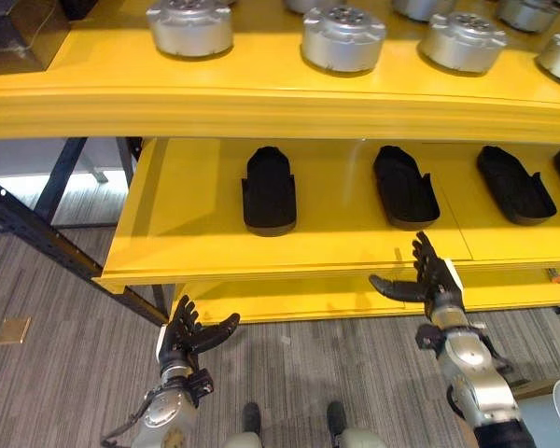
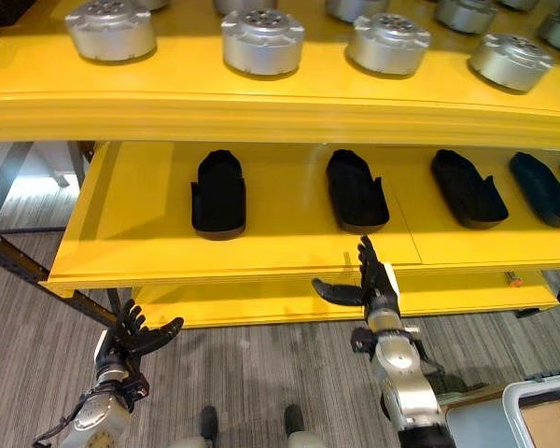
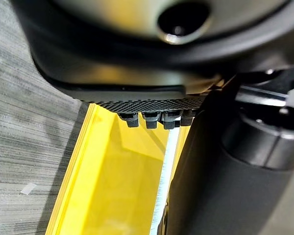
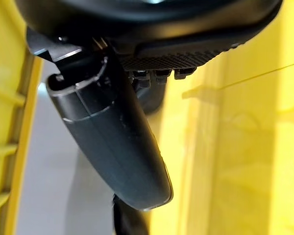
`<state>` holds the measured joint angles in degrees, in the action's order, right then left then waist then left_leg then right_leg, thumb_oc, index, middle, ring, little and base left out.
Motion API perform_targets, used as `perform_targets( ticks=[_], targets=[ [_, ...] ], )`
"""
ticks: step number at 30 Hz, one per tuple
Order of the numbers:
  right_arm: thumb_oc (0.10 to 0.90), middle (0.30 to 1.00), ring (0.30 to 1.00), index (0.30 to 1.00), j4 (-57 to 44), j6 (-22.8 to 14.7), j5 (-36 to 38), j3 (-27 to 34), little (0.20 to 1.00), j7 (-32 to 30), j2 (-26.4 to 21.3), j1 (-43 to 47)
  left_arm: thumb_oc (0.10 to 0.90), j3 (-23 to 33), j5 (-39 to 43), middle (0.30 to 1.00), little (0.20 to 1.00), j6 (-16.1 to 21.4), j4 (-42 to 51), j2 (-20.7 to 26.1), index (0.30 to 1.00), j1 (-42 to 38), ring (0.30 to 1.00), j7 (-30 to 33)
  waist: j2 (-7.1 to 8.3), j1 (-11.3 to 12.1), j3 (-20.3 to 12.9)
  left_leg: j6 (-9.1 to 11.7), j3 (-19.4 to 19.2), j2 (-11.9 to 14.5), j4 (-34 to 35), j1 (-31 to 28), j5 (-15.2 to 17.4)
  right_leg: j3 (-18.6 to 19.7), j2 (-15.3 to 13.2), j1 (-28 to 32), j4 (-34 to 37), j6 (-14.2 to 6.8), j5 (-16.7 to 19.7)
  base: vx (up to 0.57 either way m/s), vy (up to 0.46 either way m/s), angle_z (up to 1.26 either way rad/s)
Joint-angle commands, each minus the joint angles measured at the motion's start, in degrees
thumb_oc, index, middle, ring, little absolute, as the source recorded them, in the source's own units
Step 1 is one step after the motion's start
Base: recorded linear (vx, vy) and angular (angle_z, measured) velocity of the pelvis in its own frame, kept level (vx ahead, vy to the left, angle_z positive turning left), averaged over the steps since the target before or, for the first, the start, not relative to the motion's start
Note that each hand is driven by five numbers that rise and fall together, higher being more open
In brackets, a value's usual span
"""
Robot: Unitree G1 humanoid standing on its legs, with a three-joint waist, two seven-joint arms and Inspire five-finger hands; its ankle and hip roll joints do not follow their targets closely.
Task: Move parts from the plastic box to the shelf.
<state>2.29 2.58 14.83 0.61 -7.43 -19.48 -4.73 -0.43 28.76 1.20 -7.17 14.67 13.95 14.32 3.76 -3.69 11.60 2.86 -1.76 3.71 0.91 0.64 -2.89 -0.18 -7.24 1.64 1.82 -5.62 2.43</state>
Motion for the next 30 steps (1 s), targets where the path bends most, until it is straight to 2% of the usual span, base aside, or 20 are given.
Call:
perform_targets(
  ticks=[1, 4, 9, 14, 15, 17, 19, 25, 30],
  targets=[
    [0.900, 1.000, 1.000, 1.000, -5.19, -7.59, 3.16, 3.47, 1.000, 1.67, 0.01, 1.64, 0.900, 2.49, -2.55, 1.000, 1.000, 3.90, 4.74, 2.17, 1.000, 0.08, 1.000, -0.93, 1.41, -1.01, -6.65, 1.63, -0.64, 6.86, -6.65, 1.52, 7.67, 0.61, -7.15, -2.57, -3.97, -4.72, -3.22, 0.00, 0.037, -0.15],
    [0.900, 1.000, 1.000, 1.000, -5.33, -7.50, 5.48, 6.67, 1.000, 3.56, 2.29, -4.37, 0.900, 4.12, -3.21, 1.000, 1.000, 3.75, 3.84, 1.95, 1.000, 1.17, 1.000, -1.42, 1.68, -2.41, -6.78, 1.07, -1.76, 6.55, -7.99, 1.37, 8.77, 2.05, -7.36, -2.92, -3.97, -5.07, -2.65, 0.00, 0.060, -0.17],
    [0.900, 1.000, 1.000, 1.000, -5.60, -7.99, 7.98, 9.85, 1.000, 3.97, 4.28, -7.35, 0.900, 5.23, -4.11, 1.000, 1.000, 4.05, 3.63, 2.09, 1.000, 1.71, 1.000, -1.62, 2.08, -3.71, -6.49, -0.04, -3.50, 5.59, -11.11, 1.70, 11.15, 4.45, -8.03, -4.11, -4.70, -5.86, -1.69, -0.02, 0.093, -0.23],
    [0.900, 1.000, 1.000, 1.000, -6.28, -9.11, 10.44, 12.02, 1.000, 3.69, 6.01, -7.91, 0.900, 4.64, -4.91, 1.000, 1.000, 4.55, 3.81, 2.94, 1.000, 0.78, 1.000, -1.57, 2.66, -5.40, -5.62, -1.54, -5.22, 3.99, -14.40, 3.51, 13.37, 6.60, -9.43, -5.99, -4.83, -7.26, 1.35, -0.08, 0.144, -0.27],
    [0.900, 1.000, 1.000, 1.000, -6.28, -9.53, 10.36, 12.17, 1.000, 3.24, 6.28, -7.29, 0.900, 4.07, -5.17, 1.000, 1.000, 4.93, 3.90, 3.58, 1.000, -0.37, 1.000, -1.24, 3.12, -6.18, -4.88, -2.51, -6.18, 2.91, -15.24, 4.62, 14.17, 8.11, -10.14, -7.78, -4.60, -8.18, 4.12, -0.13, 0.172, -0.23],
    [0.900, 1.000, 1.000, 1.000, -6.05, -9.89, 11.14, 11.92, 1.000, 3.02, 6.82, -6.57, 0.900, 3.69, -5.22, 1.000, 1.000, 5.39, 4.10, 4.25, 1.000, -1.35, 1.000, -0.93, 3.70, -7.16, -4.14, -3.31, -7.36, 2.27, -16.33, 5.79, 15.28, 9.73, -10.48, -9.78, -4.12, -9.14, 7.45, -0.18, 0.171, -0.24],
    [0.900, 1.000, 1.000, 1.000, -5.94, -10.31, 10.96, 11.56, 1.000, 2.63, 6.81, -5.68, 0.900, 3.10, -5.41, 1.000, 1.000, 5.92, 4.06, 5.12, 1.000, -2.91, 1.000, -0.98, 3.94, -7.55, -3.46, -3.82, -8.58, 2.04, -17.50, 7.47, 15.77, 10.68, -10.58, -11.76, -3.13, -9.38, 9.54, -0.15, 0.099, -0.26],
    [0.900, 1.000, 1.000, 1.000, -5.18, -10.75, 11.41, 9.47, 1.000, 2.46, 7.89, -5.16, 0.900, 2.20, -6.20, 1.000, 1.000, 6.37, 4.61, 6.33, 1.000, -3.37, 1.000, -0.74, 4.31, -7.96, -2.10, -4.87, -11.13, 2.78, -17.71, 7.50, 16.41, 7.22, -10.88, -13.31, -2.55, -9.08, 12.29, -0.06, 0.061, -0.47],
    [0.900, 1.000, 1.000, 1.000, -5.74, -10.98, 11.78, 9.76, 1.000, 2.70, 7.67, -6.20, 0.900, 1.76, -5.74, 1.000, 1.000, 6.26, 4.80, 5.80, 1.000, -3.00, 1.000, -1.57, 5.09, -7.93, -2.41, -4.65, -11.01, 3.08, -18.62, 7.18, 16.77, 7.29, -10.94, -12.32, -1.69, -9.06, 12.77, 0.02, -0.026, -0.14]
  ],
)
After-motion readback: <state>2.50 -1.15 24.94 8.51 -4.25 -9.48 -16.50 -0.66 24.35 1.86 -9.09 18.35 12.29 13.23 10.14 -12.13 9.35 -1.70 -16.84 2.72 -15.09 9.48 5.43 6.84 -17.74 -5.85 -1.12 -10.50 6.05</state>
